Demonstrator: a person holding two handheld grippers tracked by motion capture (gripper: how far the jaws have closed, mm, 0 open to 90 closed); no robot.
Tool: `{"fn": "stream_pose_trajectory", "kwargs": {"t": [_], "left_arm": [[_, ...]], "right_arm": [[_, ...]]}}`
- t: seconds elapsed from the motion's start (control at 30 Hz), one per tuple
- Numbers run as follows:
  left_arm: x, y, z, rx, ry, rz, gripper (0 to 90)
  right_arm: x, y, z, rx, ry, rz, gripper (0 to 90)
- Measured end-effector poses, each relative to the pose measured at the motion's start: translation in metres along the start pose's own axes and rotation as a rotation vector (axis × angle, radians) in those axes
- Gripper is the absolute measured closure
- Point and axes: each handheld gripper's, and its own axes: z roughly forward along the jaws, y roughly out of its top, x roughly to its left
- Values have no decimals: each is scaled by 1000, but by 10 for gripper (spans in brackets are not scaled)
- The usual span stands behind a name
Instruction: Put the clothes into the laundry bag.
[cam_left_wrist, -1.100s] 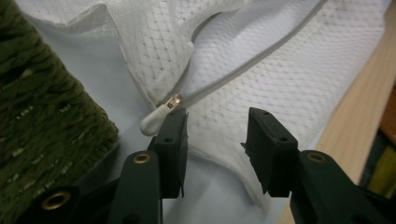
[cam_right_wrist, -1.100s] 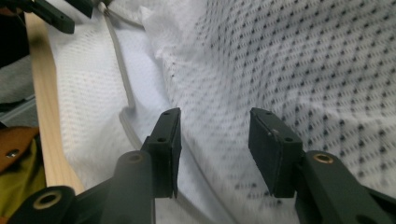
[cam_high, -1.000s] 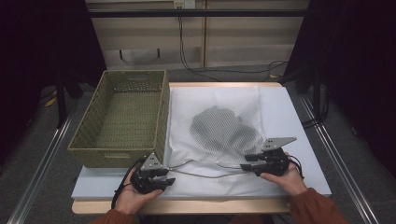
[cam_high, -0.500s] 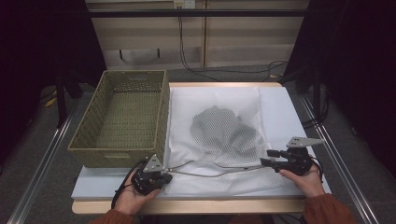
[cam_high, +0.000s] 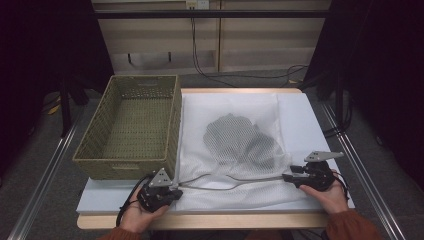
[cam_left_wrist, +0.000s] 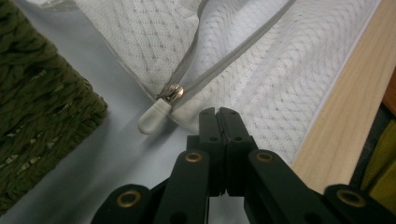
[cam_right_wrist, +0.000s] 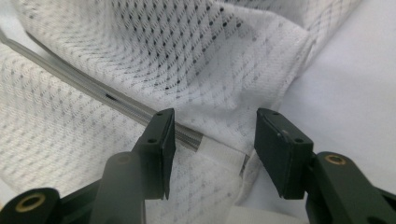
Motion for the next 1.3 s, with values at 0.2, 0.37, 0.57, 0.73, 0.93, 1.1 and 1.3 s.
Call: {"fn": "stream_pose_trajectory", "kwargs": {"t": [0.2, 0.37, 0.57, 0.73, 0.93, 1.1, 1.3], "left_arm": [[0, -1, -2, -7, -13, 3, 889], [0, -2, 1, -3, -21, 4, 885], [0, -3, 1, -8, -31, -6, 885], [0, -4, 0, -7, -35, -4, 887], [-2, -5, -2, 2, -35, -1, 887], [-2, -8, -9, -33, -40, -22, 834], [2, -9, -24, -115, 28, -44, 639]], "right_arm": [[1, -3, 2, 15, -57, -30, 581], [-2, -2, 0, 33, -65, -3, 739], [-3, -2, -2, 35, -44, 7, 842], [-3, -9, -9, 28, -6, 29, 848], [4, -16, -16, 17, 2, 17, 840], [2, -16, -22, -40, 19, 30, 720], [3, -12, -27, -133, 35, 24, 562]]}}
